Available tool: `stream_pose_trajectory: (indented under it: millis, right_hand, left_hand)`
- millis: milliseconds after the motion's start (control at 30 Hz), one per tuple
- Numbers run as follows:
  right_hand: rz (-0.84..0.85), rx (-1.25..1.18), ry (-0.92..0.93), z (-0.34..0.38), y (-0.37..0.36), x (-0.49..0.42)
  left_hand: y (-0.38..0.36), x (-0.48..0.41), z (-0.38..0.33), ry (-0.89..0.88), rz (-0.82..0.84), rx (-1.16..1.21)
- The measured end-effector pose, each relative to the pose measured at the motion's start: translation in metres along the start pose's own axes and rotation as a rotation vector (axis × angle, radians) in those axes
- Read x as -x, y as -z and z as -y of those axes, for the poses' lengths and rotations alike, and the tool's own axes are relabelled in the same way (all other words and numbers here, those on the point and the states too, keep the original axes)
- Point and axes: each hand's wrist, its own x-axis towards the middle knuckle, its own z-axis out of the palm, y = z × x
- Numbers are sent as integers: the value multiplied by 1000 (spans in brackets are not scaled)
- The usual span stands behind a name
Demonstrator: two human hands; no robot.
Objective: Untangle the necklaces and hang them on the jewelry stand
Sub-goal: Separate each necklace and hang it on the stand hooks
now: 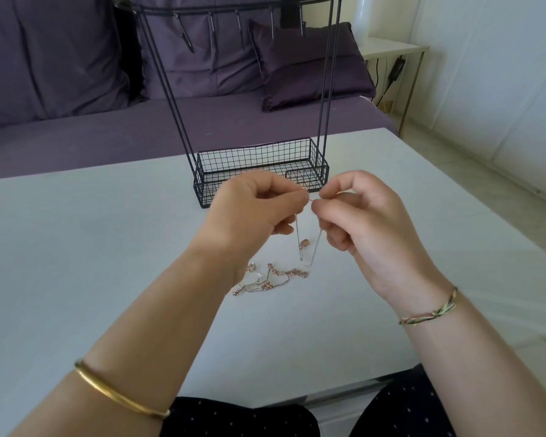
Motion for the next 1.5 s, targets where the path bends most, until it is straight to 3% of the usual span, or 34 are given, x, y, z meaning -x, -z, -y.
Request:
stream_pose_trajectory:
  millis: [167,367,567,800,1000,1233,1500]
  right_hand:
    - [15,148,243,-2,1,2]
    - [-80,245,361,-4,0,-1]
    - [-65,168,279,-7,1,-3]
    - [-112,309,342,-5,-3,-2]
    - [-149,499,519,-7,-6,-1]
    - [-142,605,614,-7,-8,-1]
    - [-147,762,751,-10,-9,-3]
  left_hand:
    - [2,0,-1,194,75,238]
    - [3,0,-3,287,158,353]
    - [2,0,-1,38,-56,-28]
    - [-3,6,-6,-129,-110,-259]
    - [-2,4,-6,-60,-66,-159]
    - [1,2,-6,134,-4,134]
    - [1,1,-7,145,16,190]
